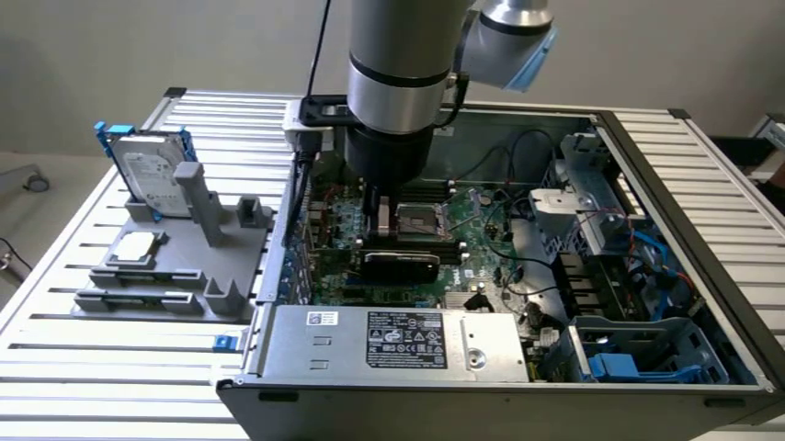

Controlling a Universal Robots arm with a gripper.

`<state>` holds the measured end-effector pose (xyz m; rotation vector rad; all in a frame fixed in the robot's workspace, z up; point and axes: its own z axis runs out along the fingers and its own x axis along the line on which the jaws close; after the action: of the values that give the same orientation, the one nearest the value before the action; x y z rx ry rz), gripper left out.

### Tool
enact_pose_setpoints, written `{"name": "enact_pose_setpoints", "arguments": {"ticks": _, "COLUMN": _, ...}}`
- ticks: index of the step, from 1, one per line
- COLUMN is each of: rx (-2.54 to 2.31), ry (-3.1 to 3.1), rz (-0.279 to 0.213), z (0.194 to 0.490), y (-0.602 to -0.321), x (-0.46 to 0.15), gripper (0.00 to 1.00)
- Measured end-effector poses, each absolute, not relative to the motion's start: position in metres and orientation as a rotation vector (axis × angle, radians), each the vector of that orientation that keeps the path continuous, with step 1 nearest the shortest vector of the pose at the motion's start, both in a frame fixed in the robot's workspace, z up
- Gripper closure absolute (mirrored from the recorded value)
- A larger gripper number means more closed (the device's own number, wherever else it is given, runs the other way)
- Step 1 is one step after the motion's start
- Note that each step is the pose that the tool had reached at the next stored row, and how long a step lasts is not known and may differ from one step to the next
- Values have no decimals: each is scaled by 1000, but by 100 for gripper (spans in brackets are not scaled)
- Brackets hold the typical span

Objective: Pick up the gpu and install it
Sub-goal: 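Insert the gpu into the slot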

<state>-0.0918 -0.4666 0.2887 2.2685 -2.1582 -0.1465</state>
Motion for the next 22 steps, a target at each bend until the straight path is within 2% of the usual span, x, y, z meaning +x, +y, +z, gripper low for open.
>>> {"name": "enact_pose_setpoints", "arguments": {"ticks": 22, "rx": 2261, "ry": -2152, "rz": -141, "z": 262, "y": -450, "x": -92, "gripper": 87}}
